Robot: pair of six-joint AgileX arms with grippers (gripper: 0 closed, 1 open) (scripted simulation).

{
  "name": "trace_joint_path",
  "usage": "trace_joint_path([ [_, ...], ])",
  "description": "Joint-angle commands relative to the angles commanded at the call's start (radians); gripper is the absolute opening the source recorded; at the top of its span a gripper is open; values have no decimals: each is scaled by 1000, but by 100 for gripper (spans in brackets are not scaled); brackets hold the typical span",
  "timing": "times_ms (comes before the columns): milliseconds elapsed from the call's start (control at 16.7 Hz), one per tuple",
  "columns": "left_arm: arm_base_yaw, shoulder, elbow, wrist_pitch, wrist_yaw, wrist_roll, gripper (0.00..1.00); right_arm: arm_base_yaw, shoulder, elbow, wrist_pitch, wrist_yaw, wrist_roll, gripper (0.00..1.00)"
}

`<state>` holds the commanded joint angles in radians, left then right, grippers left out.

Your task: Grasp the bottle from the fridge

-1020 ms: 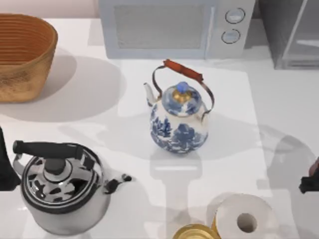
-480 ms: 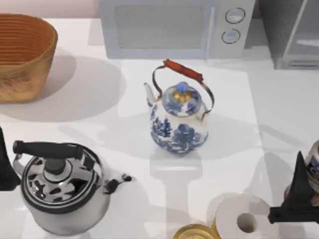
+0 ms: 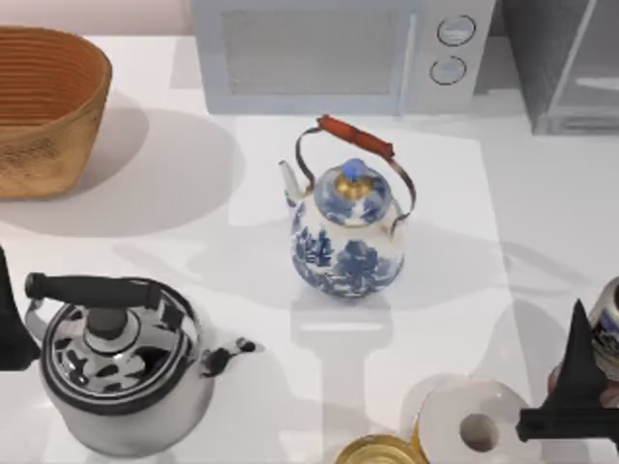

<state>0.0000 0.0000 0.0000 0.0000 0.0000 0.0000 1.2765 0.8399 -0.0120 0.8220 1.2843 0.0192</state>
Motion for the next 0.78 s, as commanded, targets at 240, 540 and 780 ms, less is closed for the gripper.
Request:
trace_joint_path([
  [240, 0, 0, 0, 0, 0, 0, 100, -39, 109, -11, 110, -28, -9, 0],
  [540, 0, 0, 0, 0, 0, 0, 100, -154, 456, -18, 457, -137, -13, 0],
  [780, 0, 0, 0, 0, 0, 0, 100, -256, 720, -18, 745, -244, -10, 0],
])
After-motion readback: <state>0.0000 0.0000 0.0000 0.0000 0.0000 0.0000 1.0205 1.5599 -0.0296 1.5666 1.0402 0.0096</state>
